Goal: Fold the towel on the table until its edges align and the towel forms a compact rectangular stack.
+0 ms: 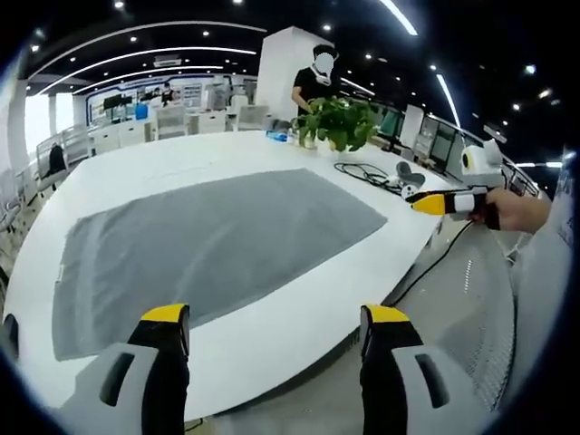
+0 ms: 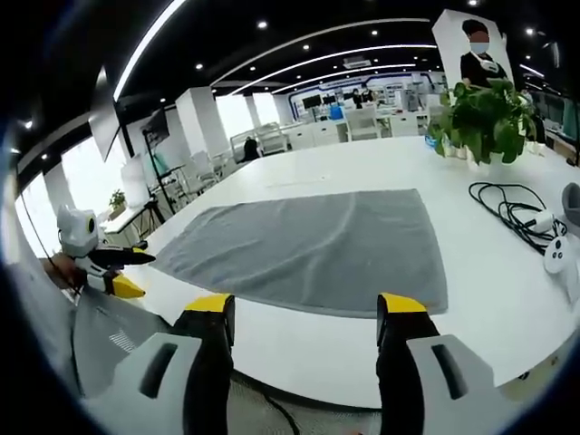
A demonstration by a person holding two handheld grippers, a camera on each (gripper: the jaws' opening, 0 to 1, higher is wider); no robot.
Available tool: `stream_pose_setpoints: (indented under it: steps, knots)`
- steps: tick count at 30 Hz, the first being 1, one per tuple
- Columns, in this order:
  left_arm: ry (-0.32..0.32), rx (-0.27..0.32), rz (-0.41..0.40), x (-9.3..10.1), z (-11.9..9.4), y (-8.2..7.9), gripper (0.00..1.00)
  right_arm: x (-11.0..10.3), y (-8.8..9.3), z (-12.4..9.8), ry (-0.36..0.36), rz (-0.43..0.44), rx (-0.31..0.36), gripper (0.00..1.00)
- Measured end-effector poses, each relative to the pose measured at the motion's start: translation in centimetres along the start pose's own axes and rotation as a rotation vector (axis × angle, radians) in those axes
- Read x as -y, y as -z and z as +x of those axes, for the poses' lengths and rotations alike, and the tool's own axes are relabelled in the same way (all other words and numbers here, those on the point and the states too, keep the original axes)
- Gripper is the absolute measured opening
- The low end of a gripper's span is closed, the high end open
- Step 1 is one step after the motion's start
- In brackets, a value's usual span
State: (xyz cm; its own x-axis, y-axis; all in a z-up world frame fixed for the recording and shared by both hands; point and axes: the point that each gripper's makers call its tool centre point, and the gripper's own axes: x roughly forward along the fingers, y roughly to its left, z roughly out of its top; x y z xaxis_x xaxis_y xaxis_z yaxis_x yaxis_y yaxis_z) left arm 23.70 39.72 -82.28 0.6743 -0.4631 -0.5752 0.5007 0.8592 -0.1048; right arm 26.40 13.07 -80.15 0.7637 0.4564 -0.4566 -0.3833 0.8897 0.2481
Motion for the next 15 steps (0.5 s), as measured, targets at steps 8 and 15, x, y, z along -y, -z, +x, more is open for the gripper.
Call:
stream_pose_setpoints:
  steps: [8, 15]
  knots:
    - [0.006, -0.018, 0.023, 0.3, -0.1, 0.1, 0.79, -0.1, -0.2, -0.2, -0.009, 0.000, 0.008, 0.63]
    - [0.003, 0.000, 0.022, 0.9, 0.0, -0.8, 0.79, 0.1, -0.7, -0.5, -0.021, 0.001, 0.014, 0.63]
